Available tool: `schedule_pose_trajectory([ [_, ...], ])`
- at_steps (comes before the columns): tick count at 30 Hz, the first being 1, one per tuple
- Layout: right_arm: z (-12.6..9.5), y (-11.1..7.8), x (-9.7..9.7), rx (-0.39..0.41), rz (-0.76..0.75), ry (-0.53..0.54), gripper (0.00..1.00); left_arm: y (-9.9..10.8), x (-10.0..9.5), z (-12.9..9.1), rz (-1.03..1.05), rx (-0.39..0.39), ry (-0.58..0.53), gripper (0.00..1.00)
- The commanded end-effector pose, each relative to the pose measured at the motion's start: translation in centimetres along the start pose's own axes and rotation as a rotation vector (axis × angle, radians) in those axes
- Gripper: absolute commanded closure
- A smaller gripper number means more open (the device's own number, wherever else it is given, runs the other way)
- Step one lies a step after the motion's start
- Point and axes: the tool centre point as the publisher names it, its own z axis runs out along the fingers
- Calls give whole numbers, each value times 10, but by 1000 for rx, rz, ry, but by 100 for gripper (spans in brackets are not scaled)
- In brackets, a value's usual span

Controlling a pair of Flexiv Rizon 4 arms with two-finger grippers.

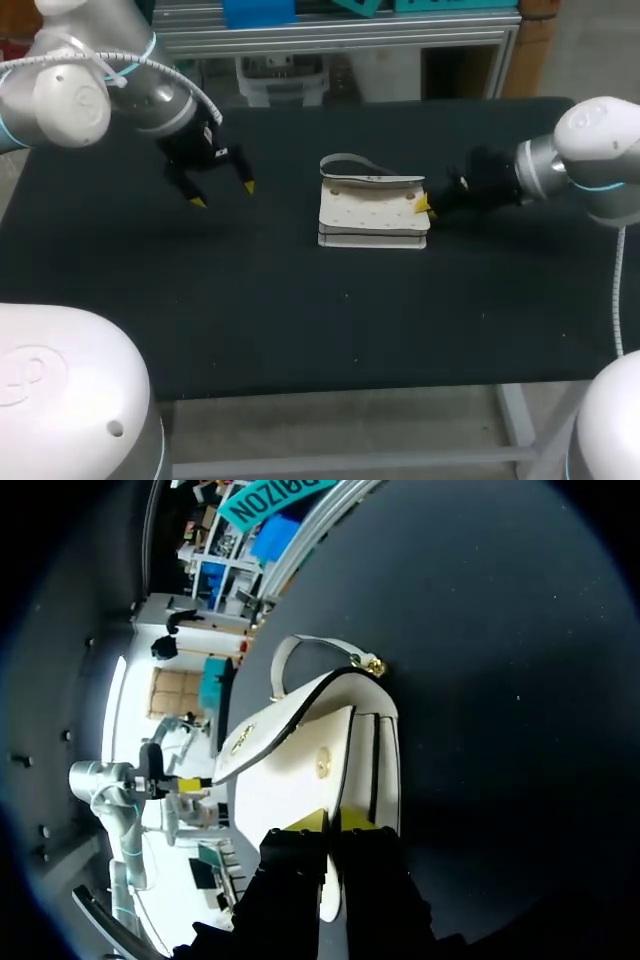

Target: Pick up the bag, open it, inspect its contents, close it, and place it on the opposite side

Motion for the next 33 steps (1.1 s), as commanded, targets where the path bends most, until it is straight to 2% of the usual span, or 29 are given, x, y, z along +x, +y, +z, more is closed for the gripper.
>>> schedule_pose_trajectory([
  [1,22,5,2,52,6,18,100,-3,0,4,-6,-12,8,0],
  [16,43,-14,40,93,13,22,100,2,-1,8,-25,-41,50,0],
  [27,61,-35,50,140,-11,38,100,5,-5,10,-31,-56,78,0],
  [33,65,-41,48,163,-12,43,100,7,-6,10,-42,-71,90,0],
])
